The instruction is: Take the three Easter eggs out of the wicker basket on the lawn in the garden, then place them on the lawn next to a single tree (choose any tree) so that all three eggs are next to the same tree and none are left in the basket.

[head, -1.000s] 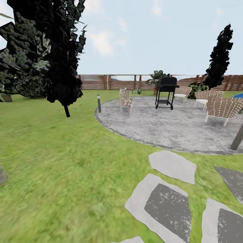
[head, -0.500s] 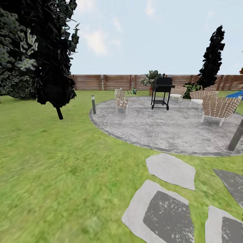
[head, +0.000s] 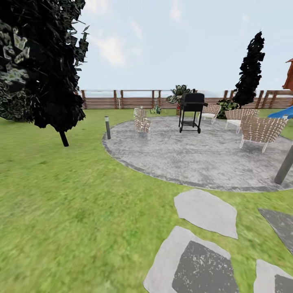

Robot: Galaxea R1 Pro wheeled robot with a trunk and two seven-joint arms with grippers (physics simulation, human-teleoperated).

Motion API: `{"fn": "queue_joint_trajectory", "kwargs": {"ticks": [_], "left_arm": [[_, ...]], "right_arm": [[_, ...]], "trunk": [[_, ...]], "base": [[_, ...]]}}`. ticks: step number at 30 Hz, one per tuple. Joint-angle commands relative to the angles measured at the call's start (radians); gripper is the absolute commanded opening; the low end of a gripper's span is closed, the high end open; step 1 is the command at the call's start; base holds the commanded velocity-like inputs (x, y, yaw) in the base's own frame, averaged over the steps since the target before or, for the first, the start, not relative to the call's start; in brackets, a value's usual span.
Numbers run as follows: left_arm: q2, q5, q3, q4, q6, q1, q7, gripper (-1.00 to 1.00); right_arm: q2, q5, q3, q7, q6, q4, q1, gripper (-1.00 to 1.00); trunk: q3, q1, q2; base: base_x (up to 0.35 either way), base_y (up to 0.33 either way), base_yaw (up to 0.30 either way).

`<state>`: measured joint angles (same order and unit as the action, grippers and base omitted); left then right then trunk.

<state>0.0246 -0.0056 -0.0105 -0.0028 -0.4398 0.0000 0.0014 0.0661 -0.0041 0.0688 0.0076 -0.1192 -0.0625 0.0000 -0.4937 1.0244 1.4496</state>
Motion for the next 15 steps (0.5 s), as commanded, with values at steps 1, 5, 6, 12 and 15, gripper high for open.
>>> {"fn": "queue_joint_trajectory", "kwargs": {"ticks": [1, 5, 6, 12, 15], "left_arm": [[0.0, -0.001, -0.001, 0.0, -0.003, 0.0, 0.0, 1.0], [0.001, -0.001, 0.0, 0.0, -0.003, 0.0, 0.0, 1.0], [0.001, -0.001, 0.0, 0.0, -0.003, 0.0, 0.0, 1.0], [0.0, -0.001, 0.0, 0.0, -0.003, 0.0, 0.0, 1.0], [0.001, -0.001, 0.0, 0.0, -0.003, 0.0, 0.0, 1.0]], "right_arm": [[0.0, -0.001, 0.006, 0.0, -0.002, 0.0, 0.0, 1.0], [0.0, -0.001, 0.006, 0.0, -0.002, 0.0, 0.0, 1.0], [0.0, -0.001, 0.007, 0.0, -0.002, 0.0, 0.0, 1.0], [0.0, -0.001, 0.007, 0.0, -0.002, 0.0, 0.0, 1.0], [0.0, -0.001, 0.007, 0.0, -0.002, 0.0, 0.0, 1.0]], "trunk": [[-0.001, 0.001, 0.0], [-0.001, 0.001, 0.0], [-0.001, 0.001, 0.0], [-0.001, 0.001, 0.0], [-0.001, 0.001, 0.0]], "base": [[0.335, 0.0, -0.002], [0.335, 0.0, -0.001], [0.335, 0.0, 0.0], [0.335, 0.0, 0.0], [0.335, 0.0, 0.0]]}}
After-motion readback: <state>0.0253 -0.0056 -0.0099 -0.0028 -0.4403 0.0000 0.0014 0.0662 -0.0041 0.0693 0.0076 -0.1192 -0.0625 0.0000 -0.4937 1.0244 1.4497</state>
